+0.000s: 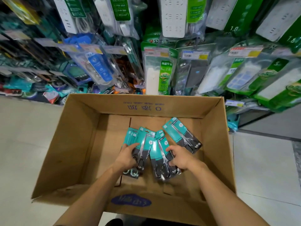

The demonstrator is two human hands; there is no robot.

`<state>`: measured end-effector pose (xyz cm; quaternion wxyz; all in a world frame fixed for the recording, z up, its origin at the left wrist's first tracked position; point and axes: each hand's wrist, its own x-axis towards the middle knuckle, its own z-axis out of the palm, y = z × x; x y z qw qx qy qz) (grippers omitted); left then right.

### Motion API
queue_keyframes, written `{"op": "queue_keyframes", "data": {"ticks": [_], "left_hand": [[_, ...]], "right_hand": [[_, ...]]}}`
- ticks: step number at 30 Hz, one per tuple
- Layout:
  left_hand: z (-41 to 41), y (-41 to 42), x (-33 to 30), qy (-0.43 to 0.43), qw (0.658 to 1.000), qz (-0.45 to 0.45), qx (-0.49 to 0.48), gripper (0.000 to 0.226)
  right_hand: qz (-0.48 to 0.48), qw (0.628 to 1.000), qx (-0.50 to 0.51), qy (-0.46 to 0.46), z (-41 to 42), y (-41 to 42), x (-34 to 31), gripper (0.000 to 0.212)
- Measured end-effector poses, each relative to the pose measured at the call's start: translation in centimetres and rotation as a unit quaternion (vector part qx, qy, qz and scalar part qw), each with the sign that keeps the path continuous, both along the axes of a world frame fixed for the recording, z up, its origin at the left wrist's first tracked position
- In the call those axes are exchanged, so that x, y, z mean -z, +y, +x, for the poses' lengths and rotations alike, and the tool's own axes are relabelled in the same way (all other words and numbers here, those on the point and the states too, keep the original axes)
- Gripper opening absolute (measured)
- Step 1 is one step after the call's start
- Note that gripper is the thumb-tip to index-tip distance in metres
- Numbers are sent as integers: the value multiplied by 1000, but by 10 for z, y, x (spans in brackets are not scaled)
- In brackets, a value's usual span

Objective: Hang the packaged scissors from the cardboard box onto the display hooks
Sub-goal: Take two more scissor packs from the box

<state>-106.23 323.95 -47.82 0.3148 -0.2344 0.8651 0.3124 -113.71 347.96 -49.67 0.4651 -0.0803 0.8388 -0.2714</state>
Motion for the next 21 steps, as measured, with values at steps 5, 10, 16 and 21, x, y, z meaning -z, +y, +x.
{"op": "queue_keyframes", "data": {"ticks": [5,10,16,21], "left_hand": [[7,-4,-6,-11,999,30,-5,91],[16,-19,-13,28,995,90,-28,85],[35,-58,-40,125,978,144,-78,83],[67,-105,-86,204,956,185,-104,75]], "right_hand": [[-10,999,46,-2,7,12,1,54],[-56,996,74,-1,13,18,-11,48],[-131,984,104,65,22,-8,-31,53],[-181,973,87,116,39,-61,-80,49]]}}
